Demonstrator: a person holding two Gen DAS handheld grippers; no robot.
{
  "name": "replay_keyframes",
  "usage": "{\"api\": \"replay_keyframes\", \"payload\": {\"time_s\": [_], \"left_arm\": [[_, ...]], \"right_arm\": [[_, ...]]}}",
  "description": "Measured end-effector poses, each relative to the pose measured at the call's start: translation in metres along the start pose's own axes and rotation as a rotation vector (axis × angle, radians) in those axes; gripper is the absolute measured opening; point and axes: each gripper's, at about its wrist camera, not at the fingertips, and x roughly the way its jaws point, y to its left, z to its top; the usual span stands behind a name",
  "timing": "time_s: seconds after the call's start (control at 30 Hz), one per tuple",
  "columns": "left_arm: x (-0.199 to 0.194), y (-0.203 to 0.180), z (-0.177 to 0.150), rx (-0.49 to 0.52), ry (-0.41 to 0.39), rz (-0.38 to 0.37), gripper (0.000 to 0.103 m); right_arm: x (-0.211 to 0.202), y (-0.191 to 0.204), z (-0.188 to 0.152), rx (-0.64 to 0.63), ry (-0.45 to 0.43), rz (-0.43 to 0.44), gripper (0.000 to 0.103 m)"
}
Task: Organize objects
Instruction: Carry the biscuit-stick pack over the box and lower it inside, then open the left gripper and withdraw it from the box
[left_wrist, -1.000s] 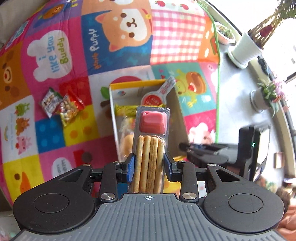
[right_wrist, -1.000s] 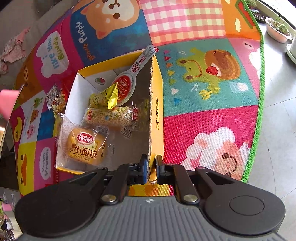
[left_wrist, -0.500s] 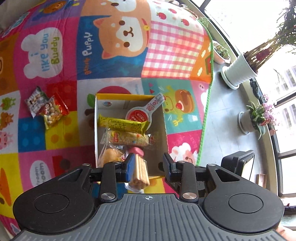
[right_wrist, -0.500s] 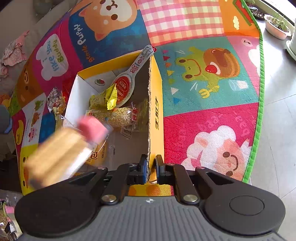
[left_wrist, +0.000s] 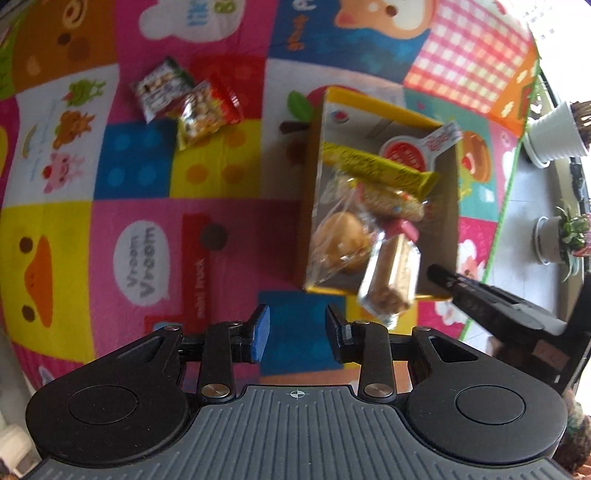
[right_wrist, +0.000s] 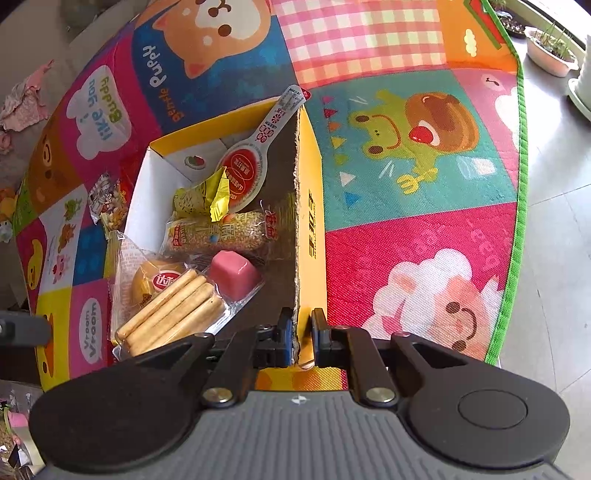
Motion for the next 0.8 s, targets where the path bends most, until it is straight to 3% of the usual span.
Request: {"api": "replay_keyframes", "payload": {"time_s": [0.17, 0.33, 0.4, 0.5, 0.6, 0.7, 0.8], "left_arm": [[0.012, 0.038, 0.001, -0.067, 0.011, 0.05, 0.036], [0.003, 0.049, 0.024, 0.003, -0.101, 0.116, 0.036], [-0.001, 0.054, 0.034, -0.006, -0.134, 0.11, 0.036], [-0.003, 0.053, 0.043, -0.009, -0.191, 0.029, 0.036], [0.004, 0.026, 0.038, 0.135, -0.178, -0.058, 0.036], [0.005, -0.011, 0.024, 0.304, -0.121, -0.198, 0.036], [0.002, -0.051, 0.005, 0.527, -0.163, -0.255, 0.038]], "right_arm": [[0.002, 0.003, 0.0, -0.008, -0.004, -0.019, 0.012], [0.003, 0.007, 0.002, -0.013, -0.006, -0.041, 0.012], [0.003, 0.007, 0.003, -0.002, -0.004, -0.044, 0.012], [-0.003, 0.007, 0.009, 0.013, -0.029, -0.04, 0.012], [-0.004, 0.012, 0.014, -0.013, -0.045, -0.055, 0.012], [-0.003, 0.017, 0.013, -0.062, -0.059, -0.071, 0.012], [-0.006, 0.014, 0.009, -0.057, -0.07, -0.055, 0.012]]}}
